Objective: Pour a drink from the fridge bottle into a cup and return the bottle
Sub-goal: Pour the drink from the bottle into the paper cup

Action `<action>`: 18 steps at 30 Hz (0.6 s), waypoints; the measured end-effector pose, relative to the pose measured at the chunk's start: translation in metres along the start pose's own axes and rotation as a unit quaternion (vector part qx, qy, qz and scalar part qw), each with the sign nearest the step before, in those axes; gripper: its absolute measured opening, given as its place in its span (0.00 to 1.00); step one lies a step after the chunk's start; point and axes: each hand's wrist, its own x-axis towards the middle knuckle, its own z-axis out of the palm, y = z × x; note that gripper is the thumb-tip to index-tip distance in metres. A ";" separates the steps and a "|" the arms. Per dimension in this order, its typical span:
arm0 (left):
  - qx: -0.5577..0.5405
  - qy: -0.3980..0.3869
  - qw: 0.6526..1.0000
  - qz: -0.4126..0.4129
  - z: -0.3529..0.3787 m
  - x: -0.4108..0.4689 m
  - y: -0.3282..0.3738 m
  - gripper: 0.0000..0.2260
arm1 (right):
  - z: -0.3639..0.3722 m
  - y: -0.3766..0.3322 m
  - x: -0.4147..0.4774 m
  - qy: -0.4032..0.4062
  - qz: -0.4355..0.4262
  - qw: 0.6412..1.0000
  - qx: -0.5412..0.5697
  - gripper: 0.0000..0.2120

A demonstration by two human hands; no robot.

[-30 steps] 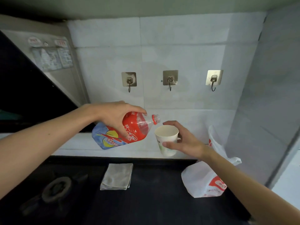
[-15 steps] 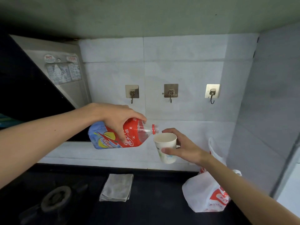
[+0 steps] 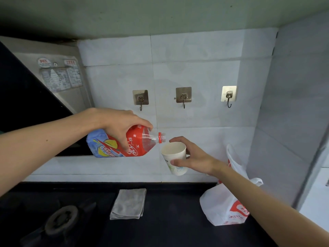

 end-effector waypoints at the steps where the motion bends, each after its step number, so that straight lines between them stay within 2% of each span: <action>1: 0.005 0.002 1.000 0.000 -0.001 -0.001 0.000 0.42 | 0.001 -0.001 0.001 -0.001 0.000 1.000 0.001 0.27; 18: 0.074 -0.010 0.997 0.005 0.004 -0.001 0.002 0.42 | 0.020 0.000 0.005 -0.007 0.013 1.000 0.022 0.26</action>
